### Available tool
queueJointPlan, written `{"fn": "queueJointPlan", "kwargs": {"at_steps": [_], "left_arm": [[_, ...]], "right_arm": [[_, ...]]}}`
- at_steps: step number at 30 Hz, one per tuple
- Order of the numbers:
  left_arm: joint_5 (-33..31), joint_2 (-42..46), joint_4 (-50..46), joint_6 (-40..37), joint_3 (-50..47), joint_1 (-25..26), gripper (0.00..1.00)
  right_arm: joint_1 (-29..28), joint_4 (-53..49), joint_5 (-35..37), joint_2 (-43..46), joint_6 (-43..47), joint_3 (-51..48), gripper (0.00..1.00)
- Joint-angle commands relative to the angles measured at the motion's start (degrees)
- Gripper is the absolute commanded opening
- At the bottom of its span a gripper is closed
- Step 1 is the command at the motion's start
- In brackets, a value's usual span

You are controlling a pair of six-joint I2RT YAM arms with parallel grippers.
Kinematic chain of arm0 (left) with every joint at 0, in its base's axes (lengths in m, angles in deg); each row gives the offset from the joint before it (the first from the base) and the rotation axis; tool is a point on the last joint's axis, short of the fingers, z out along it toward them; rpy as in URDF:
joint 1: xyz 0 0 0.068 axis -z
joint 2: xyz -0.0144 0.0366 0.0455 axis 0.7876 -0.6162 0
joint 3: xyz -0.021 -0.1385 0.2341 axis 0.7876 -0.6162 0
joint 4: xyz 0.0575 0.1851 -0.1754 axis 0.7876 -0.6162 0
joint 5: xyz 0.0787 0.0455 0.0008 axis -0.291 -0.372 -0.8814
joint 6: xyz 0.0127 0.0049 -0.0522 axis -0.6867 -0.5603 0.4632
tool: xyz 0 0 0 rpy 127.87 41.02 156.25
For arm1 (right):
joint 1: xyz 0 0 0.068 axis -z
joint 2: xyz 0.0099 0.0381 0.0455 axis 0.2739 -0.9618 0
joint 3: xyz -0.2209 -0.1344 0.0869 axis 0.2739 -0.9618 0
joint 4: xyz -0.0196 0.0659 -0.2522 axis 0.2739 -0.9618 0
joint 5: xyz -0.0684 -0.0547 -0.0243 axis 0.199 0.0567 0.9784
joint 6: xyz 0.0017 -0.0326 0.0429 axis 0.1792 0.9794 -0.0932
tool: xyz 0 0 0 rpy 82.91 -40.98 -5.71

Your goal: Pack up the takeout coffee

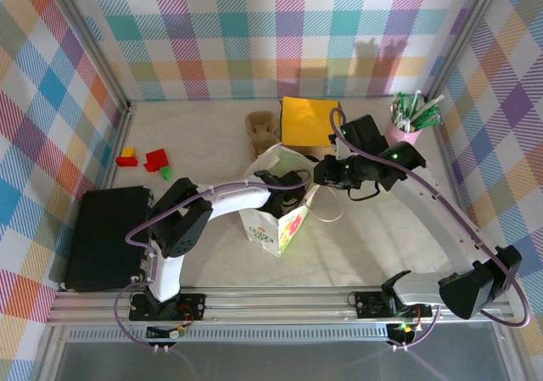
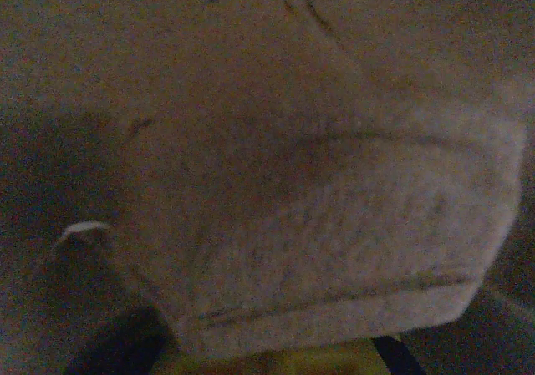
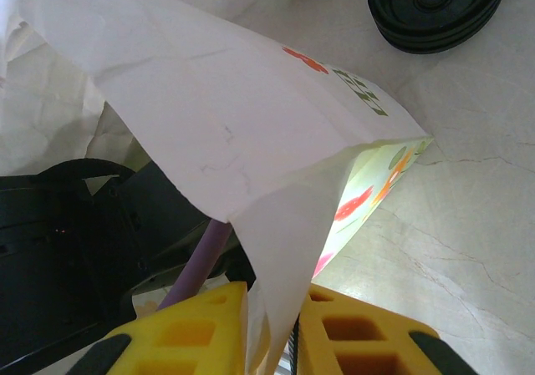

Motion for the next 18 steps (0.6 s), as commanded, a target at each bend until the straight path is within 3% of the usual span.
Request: {"fn": "queueJointPlan", "kwargs": {"at_steps": [1, 18], "left_arm": [[0.6, -3.0, 1.4, 0.1, -1.9, -0.6, 0.03], [-0.7, -6.3, 5.1, 0.9, -3.7, -0.6, 0.01]], "right_arm": [[0.3, 1.0, -1.4, 0.6, 0.2, 0.4, 0.21], [0.2, 1.1, -2.8, 1.8, -0.2, -0.2, 0.21]]}}
